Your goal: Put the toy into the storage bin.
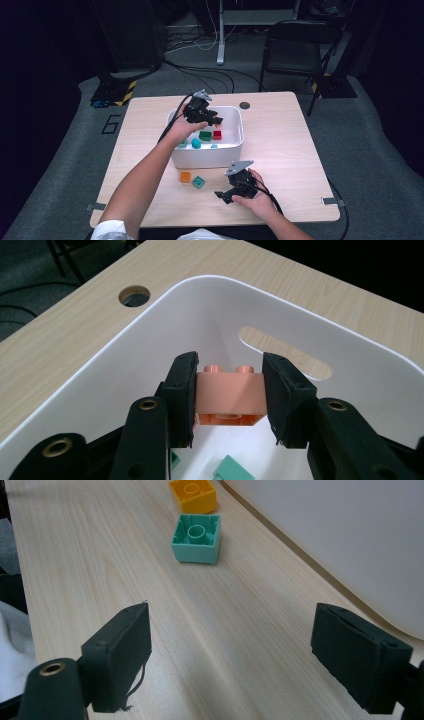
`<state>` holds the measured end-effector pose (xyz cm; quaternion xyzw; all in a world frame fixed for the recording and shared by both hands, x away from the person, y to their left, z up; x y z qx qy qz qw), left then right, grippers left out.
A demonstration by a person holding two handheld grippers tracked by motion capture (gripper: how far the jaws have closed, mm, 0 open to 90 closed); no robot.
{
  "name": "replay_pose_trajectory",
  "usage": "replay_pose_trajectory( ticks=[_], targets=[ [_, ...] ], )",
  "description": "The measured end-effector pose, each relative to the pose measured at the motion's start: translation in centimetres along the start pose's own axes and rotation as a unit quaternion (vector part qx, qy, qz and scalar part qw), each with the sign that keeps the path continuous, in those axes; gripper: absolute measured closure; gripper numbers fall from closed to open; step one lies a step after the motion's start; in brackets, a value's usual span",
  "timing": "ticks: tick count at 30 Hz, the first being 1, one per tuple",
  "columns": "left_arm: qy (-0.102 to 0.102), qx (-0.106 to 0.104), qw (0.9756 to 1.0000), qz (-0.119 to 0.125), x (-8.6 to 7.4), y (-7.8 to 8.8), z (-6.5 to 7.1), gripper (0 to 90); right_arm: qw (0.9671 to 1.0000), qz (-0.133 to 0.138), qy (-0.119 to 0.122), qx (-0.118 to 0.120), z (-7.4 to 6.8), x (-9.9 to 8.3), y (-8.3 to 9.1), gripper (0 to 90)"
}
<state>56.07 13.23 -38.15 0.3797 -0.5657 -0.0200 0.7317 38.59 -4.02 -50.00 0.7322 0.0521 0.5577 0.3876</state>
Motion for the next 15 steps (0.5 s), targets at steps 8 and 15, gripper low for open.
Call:
replay_pose_trajectory(
  ticks=[8, 15],
  targets=[
    [0.008, 0.01, 0.9997, -0.019, -0.4, -0.2, -0.2, 49.2, 1.0, 0.001, -0.001, 0.0, 0.0, 0.0, 0.1, 15.7],
    [0.006, 0.021, 0.9998, -0.005, -0.2, 2.2, -0.1, 48.2, 1.0, 0.0, -0.004, 0.0, 0.0, 0.0, 0.1, 15.7]
  ],
)
Point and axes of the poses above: each handheld gripper's, and its own axes: y roughly backward along the jaws, x roughly out of its top, z roughly to its right, the point moved 1 cm from there along -y, roughly forward along the jaws, and after that the axes turned 5 degrees about z, right-handed, at the moved point
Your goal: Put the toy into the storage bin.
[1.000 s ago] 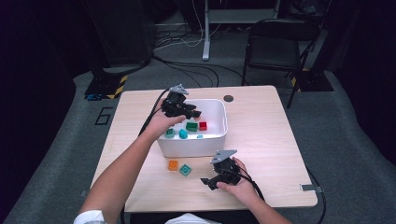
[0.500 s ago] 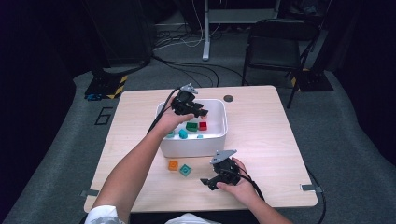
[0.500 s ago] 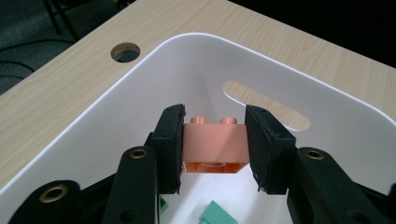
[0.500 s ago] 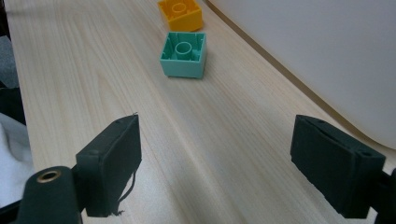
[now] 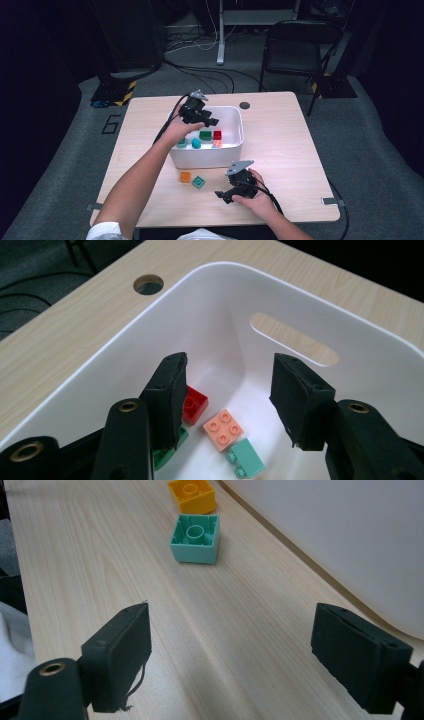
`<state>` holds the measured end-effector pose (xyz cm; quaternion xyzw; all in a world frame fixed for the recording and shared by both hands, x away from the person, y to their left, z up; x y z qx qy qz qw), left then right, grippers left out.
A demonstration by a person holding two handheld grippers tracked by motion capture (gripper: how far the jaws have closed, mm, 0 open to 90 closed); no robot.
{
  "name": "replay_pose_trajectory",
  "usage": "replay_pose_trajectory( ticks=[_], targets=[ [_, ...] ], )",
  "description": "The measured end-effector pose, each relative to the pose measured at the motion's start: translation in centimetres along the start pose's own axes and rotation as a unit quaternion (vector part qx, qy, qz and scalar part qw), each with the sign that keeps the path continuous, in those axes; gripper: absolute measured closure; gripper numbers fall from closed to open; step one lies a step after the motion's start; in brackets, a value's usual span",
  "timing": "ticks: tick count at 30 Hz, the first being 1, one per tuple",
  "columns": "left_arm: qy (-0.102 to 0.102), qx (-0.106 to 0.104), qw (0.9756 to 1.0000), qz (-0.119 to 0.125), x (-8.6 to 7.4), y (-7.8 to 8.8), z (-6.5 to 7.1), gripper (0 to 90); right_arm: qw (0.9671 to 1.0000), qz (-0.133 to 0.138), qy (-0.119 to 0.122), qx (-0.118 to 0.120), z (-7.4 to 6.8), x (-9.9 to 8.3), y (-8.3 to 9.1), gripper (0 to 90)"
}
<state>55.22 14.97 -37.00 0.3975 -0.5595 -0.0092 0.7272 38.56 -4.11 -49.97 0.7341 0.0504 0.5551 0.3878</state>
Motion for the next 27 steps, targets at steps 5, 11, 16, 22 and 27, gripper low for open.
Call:
replay_pose_trajectory(
  ticks=[5, 11, 16, 22, 27],
  targets=[
    [-0.003, 0.0, 0.9997, 0.022, 0.4, 2.8, 0.8, 48.3, 1.0, 0.0, -0.005, -0.004, 0.0, 0.0, 0.0, 15.7],
    [-0.02, 0.003, 0.9993, 0.03, -0.1, 6.4, 2.4, 48.6, 1.0, 0.004, 0.001, -0.003, 0.1, 0.0, 0.1, 15.8],
    [-0.032, 0.002, 0.9989, 0.034, -1.2, 9.1, 3.5, 49.4, 1.0, 0.003, 0.0, -0.004, 0.1, 0.0, 0.1, 15.9],
    [-0.03, -0.002, 0.9989, 0.035, -2.9, 11.8, 4.4, 49.4, 1.0, 0.006, -0.002, -0.007, 0.1, 0.1, 0.1, 16.0],
    [-0.029, -0.001, 0.9989, 0.037, -4.4, 13.5, 5.1, 50.0, 0.9999, 0.007, -0.005, -0.008, 0.1, 0.1, 0.2, 16.0]
  ],
)
Point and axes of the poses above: each handheld gripper's, and its own axes: y roughly backward along the jaws, x roughly out of its top, z roughly to its right, the point moved 1 cm from there along -y, roughly forward along the jaws, and after that the axes turned 5 degrees about z, right-handed, at the moved point
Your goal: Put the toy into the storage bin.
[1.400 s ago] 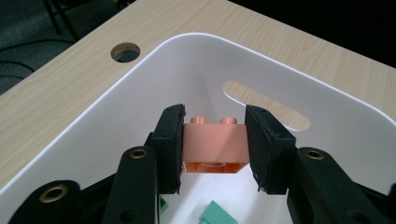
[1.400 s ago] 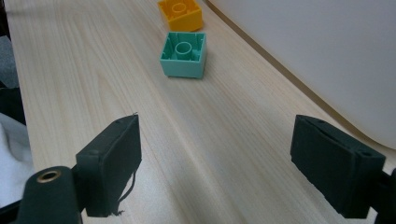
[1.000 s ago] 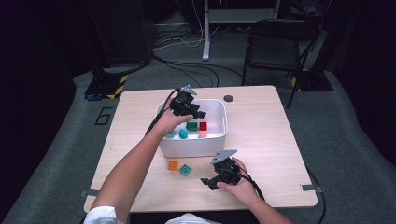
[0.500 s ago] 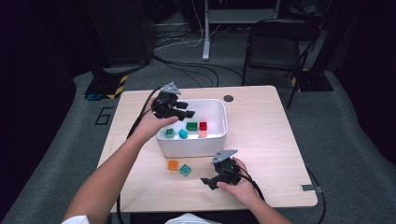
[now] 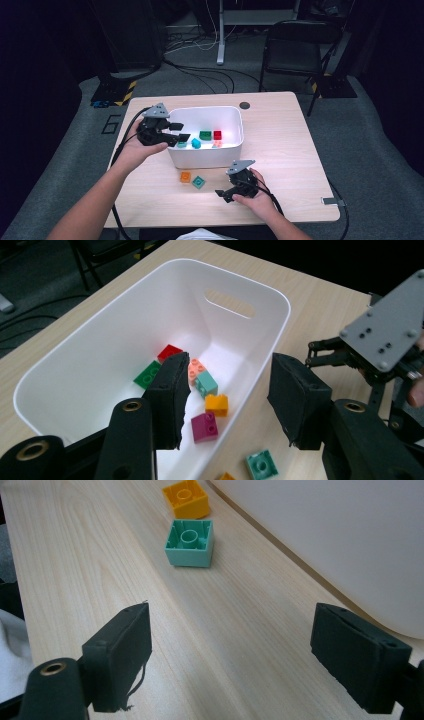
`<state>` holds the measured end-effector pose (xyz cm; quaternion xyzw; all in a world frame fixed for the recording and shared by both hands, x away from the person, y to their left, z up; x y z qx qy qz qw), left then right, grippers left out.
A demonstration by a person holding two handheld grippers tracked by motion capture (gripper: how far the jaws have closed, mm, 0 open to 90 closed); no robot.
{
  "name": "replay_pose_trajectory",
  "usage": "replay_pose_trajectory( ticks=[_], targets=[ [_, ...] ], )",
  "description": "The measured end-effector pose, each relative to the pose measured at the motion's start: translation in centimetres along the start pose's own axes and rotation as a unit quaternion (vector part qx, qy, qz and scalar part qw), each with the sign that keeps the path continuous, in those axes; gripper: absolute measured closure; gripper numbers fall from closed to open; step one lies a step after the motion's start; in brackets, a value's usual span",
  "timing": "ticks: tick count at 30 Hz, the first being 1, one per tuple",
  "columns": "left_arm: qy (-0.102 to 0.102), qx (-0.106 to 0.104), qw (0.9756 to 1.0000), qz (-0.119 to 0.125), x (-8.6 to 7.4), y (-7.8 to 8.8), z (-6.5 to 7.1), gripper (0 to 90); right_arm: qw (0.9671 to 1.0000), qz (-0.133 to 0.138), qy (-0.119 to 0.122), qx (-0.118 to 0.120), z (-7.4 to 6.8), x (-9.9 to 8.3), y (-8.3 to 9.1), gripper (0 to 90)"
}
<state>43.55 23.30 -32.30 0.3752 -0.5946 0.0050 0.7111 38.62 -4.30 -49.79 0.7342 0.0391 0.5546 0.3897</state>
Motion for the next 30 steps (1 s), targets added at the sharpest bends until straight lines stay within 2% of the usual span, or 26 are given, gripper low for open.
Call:
replay_pose_trajectory(
  ticks=[7, 12, 21, 30],
  targets=[
    [0.003, -0.012, 0.9999, 0.002, -2.9, 1.1, 1.2, 52.9, 1.0, 0.002, -0.004, -0.001, 0.0, 0.0, 0.1, 16.0],
    [0.012, -0.008, 0.9999, 0.003, -5.4, 1.4, 1.9, 54.8, 1.0, 0.004, -0.009, -0.002, 0.2, 0.0, 0.2, 16.1],
    [0.022, 0.016, 0.9996, -0.008, -9.8, 0.3, 2.0, 53.8, 0.9999, 0.002, -0.01, -0.002, 0.1, 0.0, 0.2, 16.5],
    [0.039, 0.016, 0.9991, -0.008, -13.0, -1.5, 1.8, 52.3, 0.9999, 0.002, -0.01, -0.002, 0.1, 0.0, 0.2, 16.8]
  ],
)
Point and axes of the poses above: each handheld gripper's, and its own axes: y roughly backward along the jaws, x roughly out of its top, z roughly to its right, the point moved 1 cm from there along -y, roughly forward along the jaws, and after that the axes turned 5 degrees about z, right-handed, at the moved point
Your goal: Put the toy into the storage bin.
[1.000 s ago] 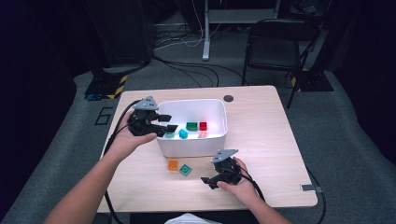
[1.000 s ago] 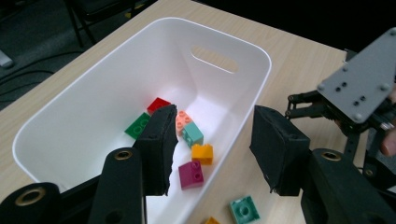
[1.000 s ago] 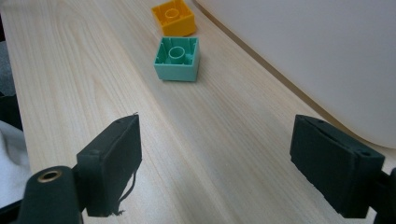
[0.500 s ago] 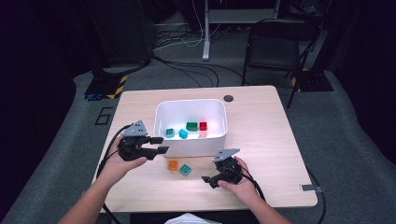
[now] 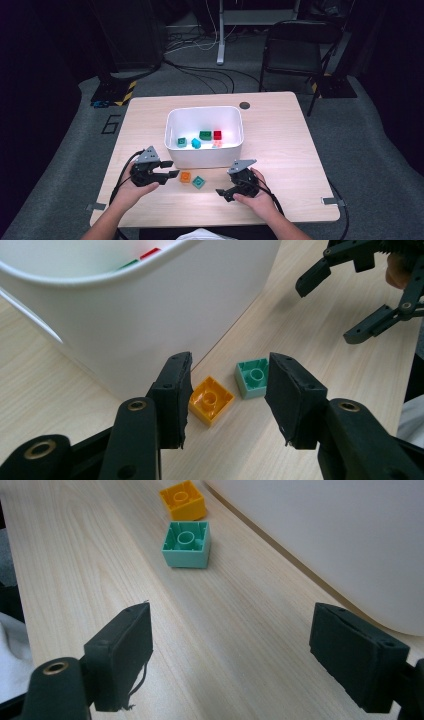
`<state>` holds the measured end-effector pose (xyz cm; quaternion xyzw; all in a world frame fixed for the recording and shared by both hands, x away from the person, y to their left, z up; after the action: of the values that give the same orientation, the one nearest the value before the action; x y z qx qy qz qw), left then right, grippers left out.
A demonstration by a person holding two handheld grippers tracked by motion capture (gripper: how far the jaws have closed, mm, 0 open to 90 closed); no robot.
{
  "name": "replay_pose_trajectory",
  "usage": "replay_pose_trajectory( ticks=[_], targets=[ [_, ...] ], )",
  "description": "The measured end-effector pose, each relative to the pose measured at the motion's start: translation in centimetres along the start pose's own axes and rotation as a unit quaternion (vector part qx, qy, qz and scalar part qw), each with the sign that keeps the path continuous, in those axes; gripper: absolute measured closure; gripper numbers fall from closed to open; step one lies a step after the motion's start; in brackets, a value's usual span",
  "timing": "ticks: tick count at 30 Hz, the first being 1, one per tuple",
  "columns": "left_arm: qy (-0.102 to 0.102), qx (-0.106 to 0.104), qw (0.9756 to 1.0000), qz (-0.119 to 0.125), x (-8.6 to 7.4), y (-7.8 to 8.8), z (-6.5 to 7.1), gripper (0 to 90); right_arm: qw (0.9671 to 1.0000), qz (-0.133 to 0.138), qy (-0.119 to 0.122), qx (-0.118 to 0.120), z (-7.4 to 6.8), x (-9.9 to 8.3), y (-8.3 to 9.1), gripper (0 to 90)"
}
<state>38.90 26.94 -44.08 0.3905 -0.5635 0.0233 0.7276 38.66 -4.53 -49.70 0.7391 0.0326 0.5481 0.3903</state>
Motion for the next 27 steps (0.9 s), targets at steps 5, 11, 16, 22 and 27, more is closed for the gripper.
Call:
replay_pose_trajectory(
  ticks=[5, 11, 16, 22, 27],
  targets=[
    [0.002, 0.004, 1.0, -0.005, -1.0, -1.0, -0.3, 51.9, 1.0, 0.0, 0.0, 0.0, 0.0, 0.0, 0.0, 16.9],
    [0.013, 0.004, 0.9999, -0.011, -2.1, -2.2, -0.6, 50.8, 1.0, 0.001, 0.0, 0.0, 0.0, 0.0, 0.0, 17.0],
    [0.012, 0.001, 0.9997, -0.022, -2.9, -3.1, -0.7, 50.1, 1.0, 0.002, 0.001, 0.0, 0.0, 0.0, 0.1, 17.1],
    [0.019, 0.0, 0.9993, -0.032, -3.4, -4.2, -0.8, 48.9, 1.0, 0.002, 0.001, 0.001, 0.0, 0.0, 0.1, 17.2],
    [0.024, -0.004, 0.9989, -0.041, -3.7, -5.0, -1.0, 47.8, 1.0, 0.002, 0.002, 0.001, 0.0, 0.0, 0.1, 17.2]
  ],
)
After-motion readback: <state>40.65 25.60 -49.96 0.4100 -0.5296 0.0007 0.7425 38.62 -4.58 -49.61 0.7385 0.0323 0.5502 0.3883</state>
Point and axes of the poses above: each handheld gripper's, and its own axes: y roughly backward along the jaws, x roughly out of its top, z roughly to its right, the point moved 1 cm from there along -y, roughly forward along the jaws, and after that the axes turned 5 degrees about z, right-handed, at the moved point
